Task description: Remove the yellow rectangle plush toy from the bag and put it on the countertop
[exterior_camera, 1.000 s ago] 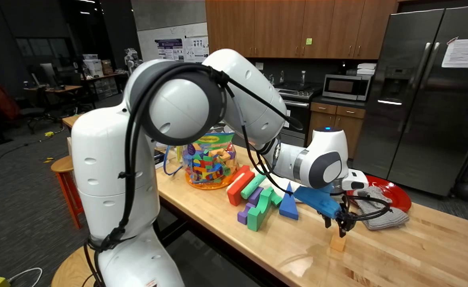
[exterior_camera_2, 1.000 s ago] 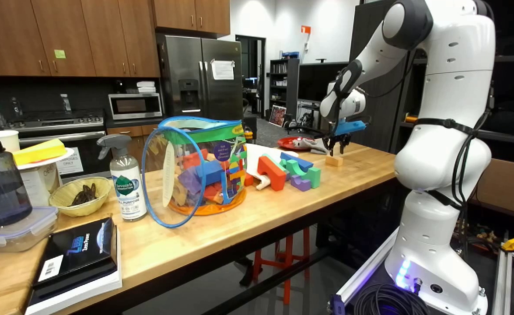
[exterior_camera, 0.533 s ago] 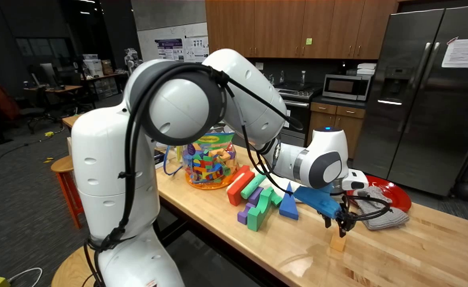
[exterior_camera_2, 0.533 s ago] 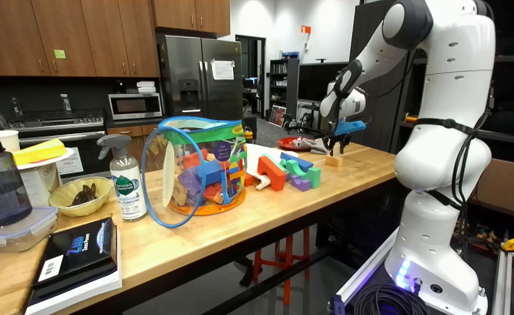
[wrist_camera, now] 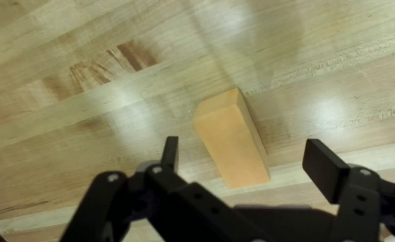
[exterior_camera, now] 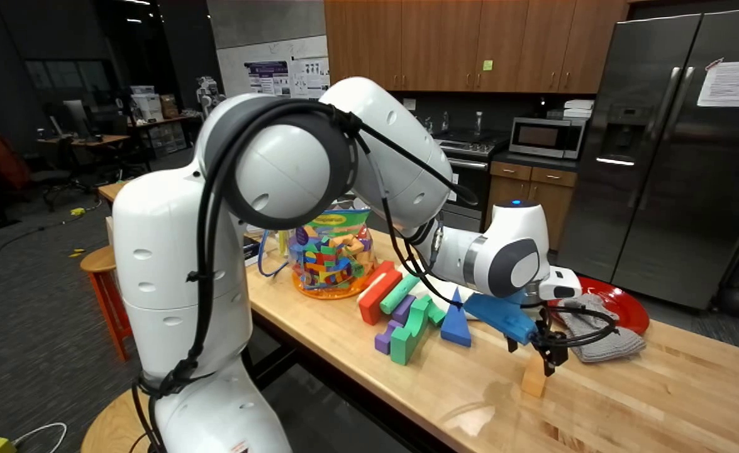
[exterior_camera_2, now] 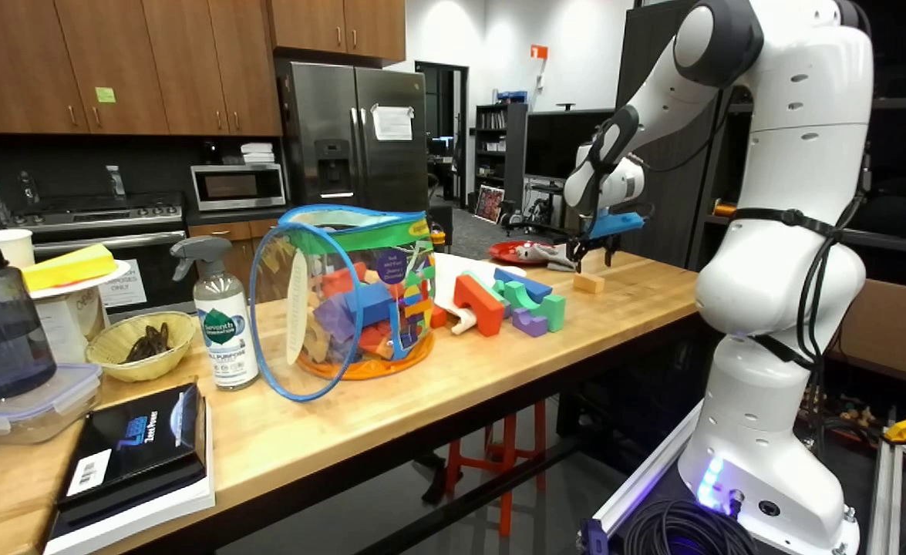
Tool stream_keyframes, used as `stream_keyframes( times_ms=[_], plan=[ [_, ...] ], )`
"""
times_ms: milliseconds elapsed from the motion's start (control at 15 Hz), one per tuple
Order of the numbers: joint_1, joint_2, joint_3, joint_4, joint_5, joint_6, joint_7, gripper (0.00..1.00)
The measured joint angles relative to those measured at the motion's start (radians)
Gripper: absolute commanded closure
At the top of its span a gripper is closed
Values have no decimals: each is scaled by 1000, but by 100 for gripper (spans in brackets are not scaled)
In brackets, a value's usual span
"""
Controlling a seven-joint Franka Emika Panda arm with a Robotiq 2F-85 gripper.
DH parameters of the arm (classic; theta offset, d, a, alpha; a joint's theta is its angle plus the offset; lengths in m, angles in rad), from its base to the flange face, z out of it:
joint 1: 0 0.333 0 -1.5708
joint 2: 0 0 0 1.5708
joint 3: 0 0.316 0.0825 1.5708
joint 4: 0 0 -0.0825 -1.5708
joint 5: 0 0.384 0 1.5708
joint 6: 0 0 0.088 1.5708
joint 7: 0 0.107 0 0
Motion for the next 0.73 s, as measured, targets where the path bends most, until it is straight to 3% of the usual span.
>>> stream_keyframes(
  times_ms=[733],
  plan=[
    [11,0,4,6,0,1,1,0]
  ],
)
